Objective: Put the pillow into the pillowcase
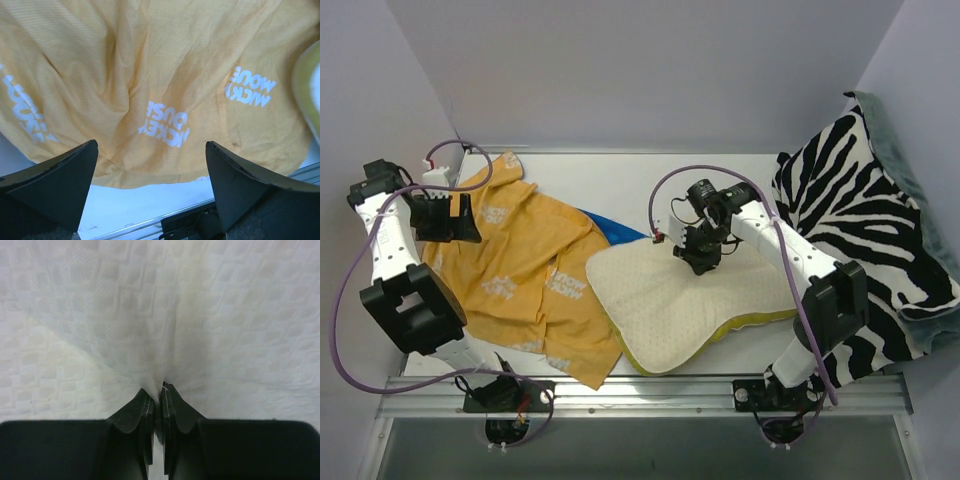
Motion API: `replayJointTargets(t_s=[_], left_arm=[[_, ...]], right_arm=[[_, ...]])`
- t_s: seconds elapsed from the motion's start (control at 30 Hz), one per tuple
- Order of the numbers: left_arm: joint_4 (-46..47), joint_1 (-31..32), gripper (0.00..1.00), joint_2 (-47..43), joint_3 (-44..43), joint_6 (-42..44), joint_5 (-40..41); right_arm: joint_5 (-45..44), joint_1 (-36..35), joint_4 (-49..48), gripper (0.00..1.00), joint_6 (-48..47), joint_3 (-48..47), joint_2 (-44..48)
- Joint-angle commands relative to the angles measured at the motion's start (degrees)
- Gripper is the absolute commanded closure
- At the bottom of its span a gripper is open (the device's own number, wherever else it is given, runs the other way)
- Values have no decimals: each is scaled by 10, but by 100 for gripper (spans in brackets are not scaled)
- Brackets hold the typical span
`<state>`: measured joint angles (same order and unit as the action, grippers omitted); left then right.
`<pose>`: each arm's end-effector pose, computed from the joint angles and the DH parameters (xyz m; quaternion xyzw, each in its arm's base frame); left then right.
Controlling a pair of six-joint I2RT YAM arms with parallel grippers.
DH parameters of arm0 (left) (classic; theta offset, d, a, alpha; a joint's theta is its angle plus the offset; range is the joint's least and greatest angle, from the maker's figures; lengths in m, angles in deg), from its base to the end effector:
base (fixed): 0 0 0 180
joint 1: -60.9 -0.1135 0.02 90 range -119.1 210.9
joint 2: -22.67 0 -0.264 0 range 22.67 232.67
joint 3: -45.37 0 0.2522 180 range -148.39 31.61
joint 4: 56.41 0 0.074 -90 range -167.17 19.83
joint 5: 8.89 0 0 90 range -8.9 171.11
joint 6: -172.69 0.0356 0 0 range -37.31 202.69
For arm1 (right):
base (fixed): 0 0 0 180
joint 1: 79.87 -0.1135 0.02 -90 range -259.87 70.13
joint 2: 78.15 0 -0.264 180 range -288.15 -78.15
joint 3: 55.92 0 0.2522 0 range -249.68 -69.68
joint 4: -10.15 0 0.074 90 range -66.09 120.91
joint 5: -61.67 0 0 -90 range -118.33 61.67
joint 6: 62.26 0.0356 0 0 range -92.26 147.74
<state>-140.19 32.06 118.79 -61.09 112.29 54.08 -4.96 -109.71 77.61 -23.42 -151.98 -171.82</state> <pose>0.2937 0.1433 0.3199 0.0400 0.9619 -0.1335 0.2351 0.2826 0.1784 0.2907 -0.6542 0.6987 0.1552 0.2443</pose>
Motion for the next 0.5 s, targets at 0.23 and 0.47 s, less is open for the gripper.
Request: replayJointTargets(t_s=[0.23, 0.47], left_arm=[[71, 129, 5, -30, 28, 50, -61], [174, 249, 6, 35, -4, 126, -160]], right_arm=[[-16, -12, -24, 67, 102, 32, -18], [-42, -12, -97, 11, 109, 64, 29]])
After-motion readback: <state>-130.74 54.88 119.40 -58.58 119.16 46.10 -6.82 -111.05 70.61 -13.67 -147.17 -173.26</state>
